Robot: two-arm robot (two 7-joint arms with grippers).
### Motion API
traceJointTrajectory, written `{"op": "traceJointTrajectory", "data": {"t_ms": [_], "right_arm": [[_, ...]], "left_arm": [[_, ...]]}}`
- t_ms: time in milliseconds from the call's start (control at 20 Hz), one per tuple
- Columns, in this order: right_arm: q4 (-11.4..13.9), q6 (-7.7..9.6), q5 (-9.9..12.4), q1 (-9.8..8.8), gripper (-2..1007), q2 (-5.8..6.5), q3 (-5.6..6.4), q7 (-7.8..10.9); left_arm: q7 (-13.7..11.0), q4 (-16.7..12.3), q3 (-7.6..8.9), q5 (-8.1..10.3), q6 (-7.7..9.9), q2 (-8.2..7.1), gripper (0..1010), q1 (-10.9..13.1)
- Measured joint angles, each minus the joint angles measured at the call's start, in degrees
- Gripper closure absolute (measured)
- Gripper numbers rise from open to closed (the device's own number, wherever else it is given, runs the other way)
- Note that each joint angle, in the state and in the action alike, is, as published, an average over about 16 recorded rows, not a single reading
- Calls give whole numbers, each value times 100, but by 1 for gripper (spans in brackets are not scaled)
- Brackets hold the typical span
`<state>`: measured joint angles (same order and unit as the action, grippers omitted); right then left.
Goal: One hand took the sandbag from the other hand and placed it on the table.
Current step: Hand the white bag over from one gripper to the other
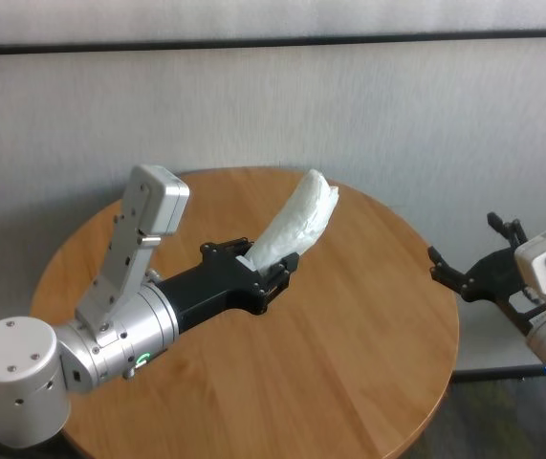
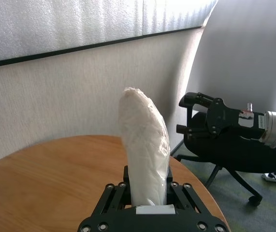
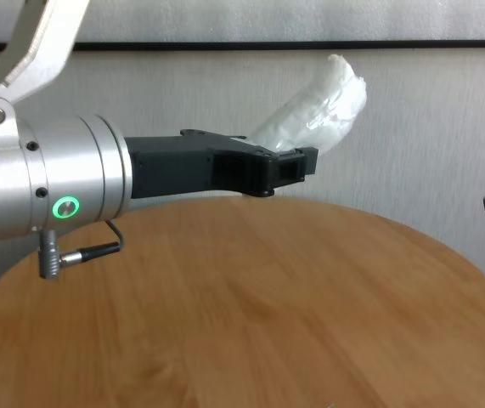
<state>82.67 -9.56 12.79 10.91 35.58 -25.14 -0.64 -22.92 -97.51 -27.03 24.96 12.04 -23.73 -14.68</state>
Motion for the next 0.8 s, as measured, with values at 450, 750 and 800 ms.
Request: {"op": "traceJointTrajectory", "data": {"t_ms": [450,750,800], "right_arm": [[298,-377,143,-118,4,70,162,419],[406,-523,442,-181,5,8,267,741],[411,-540,497,-188,5,-11,284,793]], "left_arm": [[0,0,0,0,0,0,650,0],[0,0,0,0,0,0,650,0],[0,0,0,0,0,0,649,0]]}}
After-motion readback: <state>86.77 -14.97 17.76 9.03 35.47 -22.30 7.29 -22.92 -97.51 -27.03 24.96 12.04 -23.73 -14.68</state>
